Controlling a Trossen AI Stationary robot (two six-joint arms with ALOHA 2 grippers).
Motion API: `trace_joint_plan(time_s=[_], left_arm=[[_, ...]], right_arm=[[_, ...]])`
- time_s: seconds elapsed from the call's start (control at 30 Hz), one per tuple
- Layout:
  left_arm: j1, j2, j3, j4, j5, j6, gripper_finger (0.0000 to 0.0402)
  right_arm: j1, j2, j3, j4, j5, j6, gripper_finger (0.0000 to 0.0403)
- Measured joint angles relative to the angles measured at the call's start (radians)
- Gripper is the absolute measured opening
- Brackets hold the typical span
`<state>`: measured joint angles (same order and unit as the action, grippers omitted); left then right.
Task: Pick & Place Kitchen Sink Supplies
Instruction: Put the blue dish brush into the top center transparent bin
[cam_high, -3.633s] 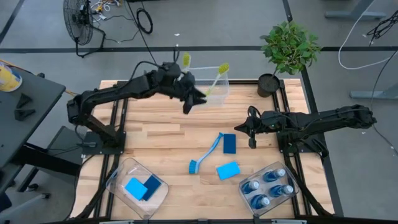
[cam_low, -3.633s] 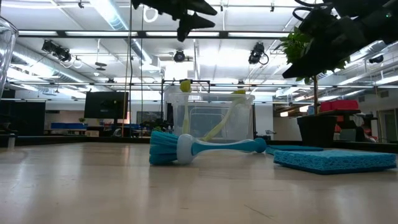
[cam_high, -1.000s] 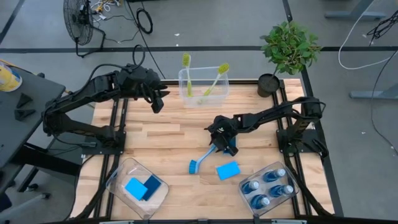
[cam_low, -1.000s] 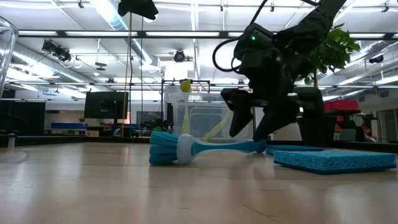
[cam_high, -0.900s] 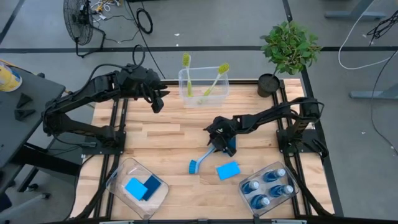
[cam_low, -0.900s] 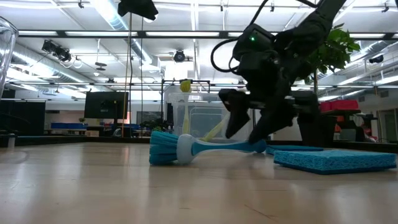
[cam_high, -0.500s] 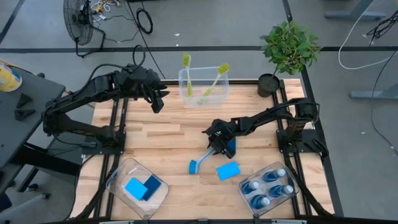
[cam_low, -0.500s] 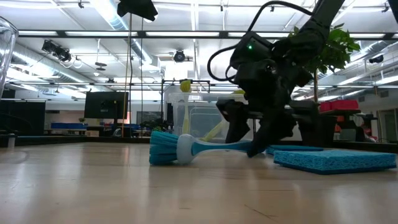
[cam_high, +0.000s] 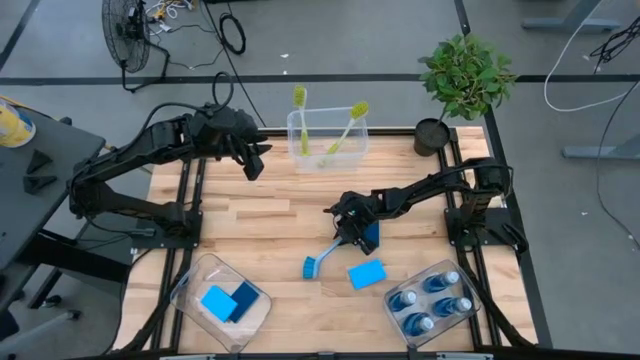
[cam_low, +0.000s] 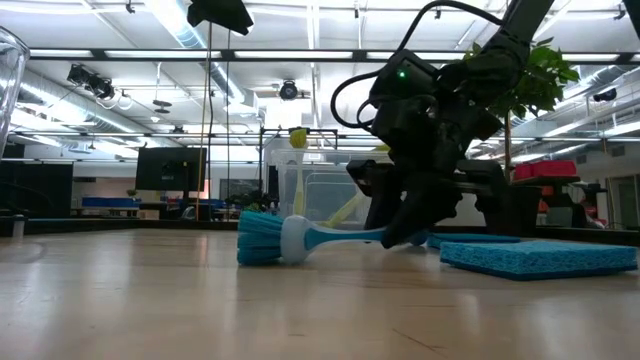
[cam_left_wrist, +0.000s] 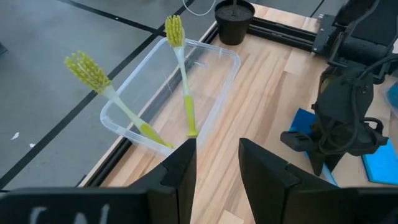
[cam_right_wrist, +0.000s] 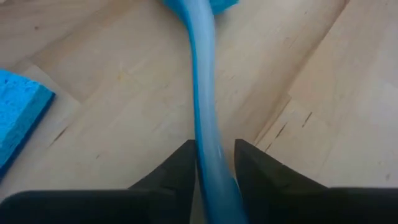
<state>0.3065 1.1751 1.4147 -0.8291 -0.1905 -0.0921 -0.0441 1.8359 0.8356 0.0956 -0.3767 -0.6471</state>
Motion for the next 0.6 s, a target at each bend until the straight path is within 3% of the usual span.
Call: trace_joint_plan(time_s=[0.27,0.6], left_arm=[[0.000,0.000,0.000,0.000,-0.002,0.006,0.0124],[0.000,0.000,0.000,0.002,-0.038,0.026,0.0124]], right_arm=[[0.000,0.000,0.000,0.004,0.002,0.006,0.0057],[0.000,-0.021,0.000,0.100,0.002,0.132,0.0057]])
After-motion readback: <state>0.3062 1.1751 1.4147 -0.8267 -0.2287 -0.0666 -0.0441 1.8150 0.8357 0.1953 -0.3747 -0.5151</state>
